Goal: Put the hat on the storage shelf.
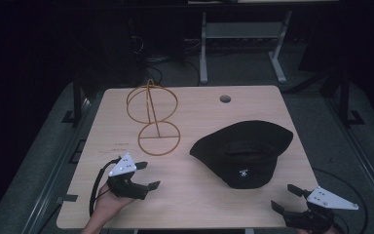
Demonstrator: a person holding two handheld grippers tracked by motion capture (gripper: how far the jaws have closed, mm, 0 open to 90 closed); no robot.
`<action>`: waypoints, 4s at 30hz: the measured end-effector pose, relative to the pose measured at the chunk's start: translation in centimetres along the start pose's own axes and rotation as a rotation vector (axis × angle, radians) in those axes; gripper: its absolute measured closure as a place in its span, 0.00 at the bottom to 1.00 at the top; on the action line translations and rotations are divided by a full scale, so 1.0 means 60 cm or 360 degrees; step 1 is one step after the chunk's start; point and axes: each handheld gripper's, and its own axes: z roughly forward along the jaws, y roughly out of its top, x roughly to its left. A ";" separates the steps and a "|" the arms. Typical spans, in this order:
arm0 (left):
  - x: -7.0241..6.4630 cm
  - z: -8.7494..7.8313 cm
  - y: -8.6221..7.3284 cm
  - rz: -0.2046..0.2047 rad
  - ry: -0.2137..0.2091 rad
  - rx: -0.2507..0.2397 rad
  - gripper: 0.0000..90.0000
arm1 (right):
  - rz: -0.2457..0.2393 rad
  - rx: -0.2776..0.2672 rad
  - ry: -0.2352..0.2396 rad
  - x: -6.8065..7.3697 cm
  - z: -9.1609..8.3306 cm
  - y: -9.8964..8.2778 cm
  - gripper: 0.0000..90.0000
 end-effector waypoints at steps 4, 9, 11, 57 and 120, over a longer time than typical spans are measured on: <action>-0.009 0.005 0.011 0.0042 -0.0037 -0.0001 0.18 | -0.0012 -0.0008 0.0007 0.001 0.001 0.002 0.16; -0.023 0.014 0.033 0.0092 -0.0088 0.0002 0.18 | -0.0009 -0.0005 0.0016 0.002 0.004 0.003 0.16; -0.026 0.016 0.039 0.0101 -0.0098 -0.0002 0.18 | -0.0007 -0.0005 0.0018 0.003 0.004 0.003 0.16; -0.085 0.179 0.204 0.0419 -0.0493 0.0220 0.72 | -0.0024 -0.0035 0.0026 -0.001 0.008 -0.002 0.16; -0.089 0.138 0.166 0.0492 -0.0472 0.0151 0.87 | 0.0097 -0.0278 0.0247 -0.024 0.049 0.083 0.96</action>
